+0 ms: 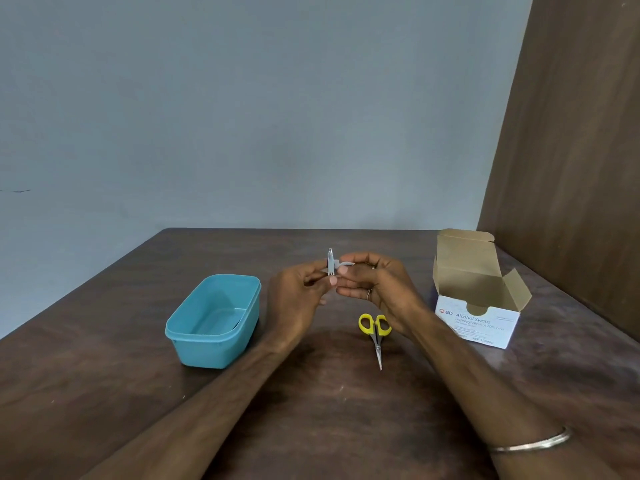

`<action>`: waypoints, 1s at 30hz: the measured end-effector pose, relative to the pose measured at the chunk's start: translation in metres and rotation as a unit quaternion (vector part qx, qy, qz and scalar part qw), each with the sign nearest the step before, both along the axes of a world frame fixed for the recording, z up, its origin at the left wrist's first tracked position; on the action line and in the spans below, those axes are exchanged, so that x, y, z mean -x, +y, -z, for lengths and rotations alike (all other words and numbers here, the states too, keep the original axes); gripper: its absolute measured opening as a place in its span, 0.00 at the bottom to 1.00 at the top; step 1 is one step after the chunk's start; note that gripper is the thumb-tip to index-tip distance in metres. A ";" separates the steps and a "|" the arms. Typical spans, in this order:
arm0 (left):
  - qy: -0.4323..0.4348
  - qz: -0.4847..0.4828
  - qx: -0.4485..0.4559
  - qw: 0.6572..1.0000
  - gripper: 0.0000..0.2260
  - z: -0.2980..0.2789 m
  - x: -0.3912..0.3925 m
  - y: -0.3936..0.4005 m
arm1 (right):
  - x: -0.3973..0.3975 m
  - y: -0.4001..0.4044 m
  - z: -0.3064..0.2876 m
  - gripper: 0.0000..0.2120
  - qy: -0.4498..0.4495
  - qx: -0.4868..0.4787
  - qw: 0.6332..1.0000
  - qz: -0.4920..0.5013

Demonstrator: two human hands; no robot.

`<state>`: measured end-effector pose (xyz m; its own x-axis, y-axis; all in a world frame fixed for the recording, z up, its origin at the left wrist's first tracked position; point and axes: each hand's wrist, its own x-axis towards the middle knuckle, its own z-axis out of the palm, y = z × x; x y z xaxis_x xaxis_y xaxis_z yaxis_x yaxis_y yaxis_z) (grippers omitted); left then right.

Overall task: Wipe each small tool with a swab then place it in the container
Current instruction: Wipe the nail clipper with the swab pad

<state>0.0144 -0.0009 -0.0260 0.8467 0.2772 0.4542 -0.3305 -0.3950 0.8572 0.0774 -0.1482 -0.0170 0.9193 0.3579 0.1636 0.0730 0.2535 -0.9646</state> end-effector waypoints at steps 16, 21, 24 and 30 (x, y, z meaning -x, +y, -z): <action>0.026 -0.007 0.049 0.998 0.10 0.014 -0.005 0.009 | 0.000 0.001 0.005 0.06 -0.092 0.107 0.989 0.032; 0.015 0.020 0.007 1.000 0.11 0.013 0.000 0.005 | 0.002 0.002 0.005 0.12 -0.082 0.120 0.989 0.030; 0.010 0.029 0.005 1.000 0.11 0.012 0.002 0.004 | 0.003 0.001 0.004 0.19 -0.069 0.115 0.991 0.021; 0.013 0.015 0.003 1.000 0.11 0.015 -0.002 0.010 | 0.004 0.000 0.002 0.14 -0.081 0.114 0.990 0.019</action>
